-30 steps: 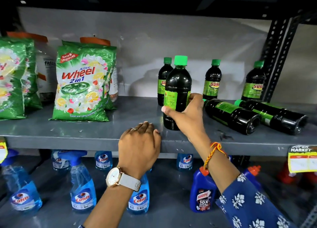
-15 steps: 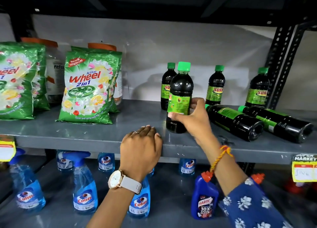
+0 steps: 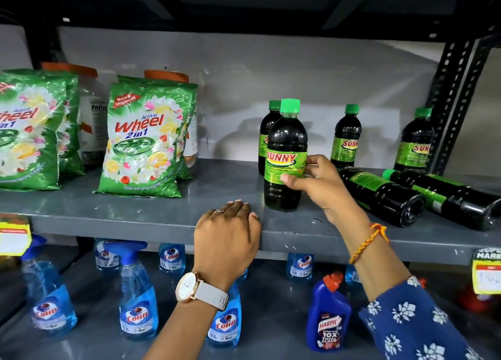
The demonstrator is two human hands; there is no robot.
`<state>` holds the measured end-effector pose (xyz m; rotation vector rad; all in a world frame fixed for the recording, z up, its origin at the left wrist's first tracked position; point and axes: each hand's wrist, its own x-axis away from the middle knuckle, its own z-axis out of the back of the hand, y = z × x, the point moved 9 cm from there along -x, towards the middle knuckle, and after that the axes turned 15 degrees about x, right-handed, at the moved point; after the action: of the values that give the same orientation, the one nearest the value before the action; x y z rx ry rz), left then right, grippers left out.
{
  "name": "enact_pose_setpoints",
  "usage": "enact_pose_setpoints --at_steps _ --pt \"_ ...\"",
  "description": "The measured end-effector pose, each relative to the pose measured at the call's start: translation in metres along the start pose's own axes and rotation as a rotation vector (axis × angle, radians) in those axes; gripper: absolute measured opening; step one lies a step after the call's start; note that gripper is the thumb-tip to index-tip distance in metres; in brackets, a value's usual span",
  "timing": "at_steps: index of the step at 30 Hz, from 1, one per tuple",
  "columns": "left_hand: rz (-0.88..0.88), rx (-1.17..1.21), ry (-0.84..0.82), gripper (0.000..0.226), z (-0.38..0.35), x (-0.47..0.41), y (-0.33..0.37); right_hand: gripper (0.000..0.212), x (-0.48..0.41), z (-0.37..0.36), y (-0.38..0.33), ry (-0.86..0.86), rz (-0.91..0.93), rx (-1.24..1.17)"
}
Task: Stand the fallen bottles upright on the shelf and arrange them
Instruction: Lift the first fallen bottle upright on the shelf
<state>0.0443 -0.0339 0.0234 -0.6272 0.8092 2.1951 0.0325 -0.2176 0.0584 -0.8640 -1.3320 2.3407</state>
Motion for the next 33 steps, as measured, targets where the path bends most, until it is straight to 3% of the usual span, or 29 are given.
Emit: enact_pose_setpoints --at_steps 3,5,9,12,20,29,33 --pt "0.005 -0.005 0.013 0.040 0.000 0.000 -0.001 0.041 0.000 -0.009 -0.002 -0.233 0.027 -0.078" --pt "0.007 -0.008 0.018 0.038 0.000 0.000 -0.001 0.039 0.003 -0.012 -0.004 -0.261 0.071 -0.054" --pt "0.006 -0.014 0.014 0.038 -0.002 -0.001 -0.001 0.066 0.009 -0.011 -0.008 -0.011 0.124 0.086" --pt "0.009 -0.022 0.009 0.039 -0.002 -0.002 -0.001 0.068 0.011 -0.006 -0.005 0.132 0.139 0.201" --pt "0.003 -0.029 0.012 0.039 -0.001 -0.001 0.000 0.051 0.021 -0.007 -0.009 0.107 0.205 0.235" --pt "-0.009 -0.056 0.047 0.043 0.002 0.001 0.003 0.050 0.051 0.000 -0.012 0.080 0.245 0.259" --pt "-0.006 -0.070 0.036 0.029 0.004 0.003 0.005 0.057 0.057 -0.001 -0.012 0.044 0.229 0.241"
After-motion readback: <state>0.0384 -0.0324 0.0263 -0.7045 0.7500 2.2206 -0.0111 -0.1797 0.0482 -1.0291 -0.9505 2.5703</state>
